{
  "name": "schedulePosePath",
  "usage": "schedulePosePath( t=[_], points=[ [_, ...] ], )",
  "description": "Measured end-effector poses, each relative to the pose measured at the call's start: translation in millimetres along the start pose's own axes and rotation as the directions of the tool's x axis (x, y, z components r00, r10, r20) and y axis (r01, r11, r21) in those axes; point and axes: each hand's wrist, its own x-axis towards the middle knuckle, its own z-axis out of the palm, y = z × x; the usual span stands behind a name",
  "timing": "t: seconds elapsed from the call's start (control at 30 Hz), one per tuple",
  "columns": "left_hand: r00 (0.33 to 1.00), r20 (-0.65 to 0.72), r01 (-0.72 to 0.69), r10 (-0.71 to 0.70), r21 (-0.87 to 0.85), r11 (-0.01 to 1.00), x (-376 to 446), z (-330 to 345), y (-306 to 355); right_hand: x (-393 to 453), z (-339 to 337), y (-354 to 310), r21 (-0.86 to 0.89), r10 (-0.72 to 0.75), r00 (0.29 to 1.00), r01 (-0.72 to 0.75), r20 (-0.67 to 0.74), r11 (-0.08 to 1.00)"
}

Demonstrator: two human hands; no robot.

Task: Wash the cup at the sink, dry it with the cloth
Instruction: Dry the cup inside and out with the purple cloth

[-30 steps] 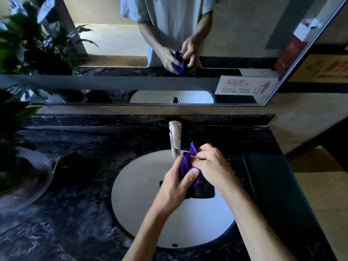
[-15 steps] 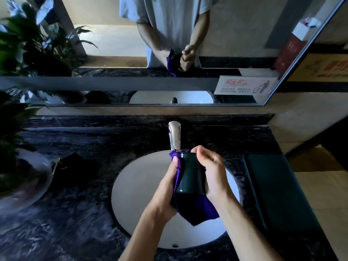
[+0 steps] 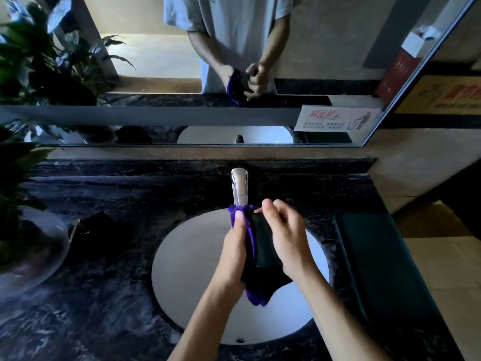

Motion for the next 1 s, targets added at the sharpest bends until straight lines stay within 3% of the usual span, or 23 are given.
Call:
schedulePosePath(
  t=[0.1, 0.17, 0.33, 0.53, 0.63, 0.73, 0.93, 1.0],
  points=[
    [1.0, -0.017, 0.007, -0.007, 0.017, 1.0, 0.8, -1.4, -1.7, 1.9, -3.7, 9.5, 0.137, 0.028, 0.999, -0.031, 0.023, 0.99],
    [0.995, -0.045, -0.08, 0.084, 0.086, 0.993, -0.9, -1.5, -3.9, 1.9, -3.7, 15.1, 0.057, -0.005, 1.0, 0.005, 0.006, 0.998],
    [0.937, -0.15, -0.281, 0.317, 0.216, 0.935, -10.9, 12.1, -19.5, -4.6, 2.5, 15.5, -0.129, 0.088, 0.991, -0.101, -0.105, 0.986],
    [0.917, -0.208, -0.304, 0.342, 0.192, 0.933, -14.0, 15.1, -15.1, -8.8, 9.0, 17.8, -0.076, 0.143, 0.987, -0.149, -0.078, 0.986],
    [0.904, -0.193, -0.328, 0.381, 0.257, 0.909, -12.7, 12.8, -6.5, -9.3, 3.1, 22.8, 0.087, 0.196, 0.98, -0.197, 0.02, 0.977],
    [0.845, -0.186, -0.418, 0.502, 0.356, 0.836, -13.5, 10.1, 1.8, -16.6, 3.2, 22.8, 0.153, 0.272, 0.947, -0.299, 0.173, 0.942],
    [0.805, -0.01, -0.522, 0.594, 0.466, 0.715, -14.4, -7.6, 7.9, -14.3, -3.2, 9.9, 0.004, 0.265, 0.939, -0.273, 0.221, 0.962],
    [0.812, 0.033, -0.536, 0.582, 0.437, 0.723, -15.7, -13.0, 12.1, -9.8, -11.0, -0.7, -0.048, 0.228, 0.945, -0.223, 0.234, 0.974]
  ],
)
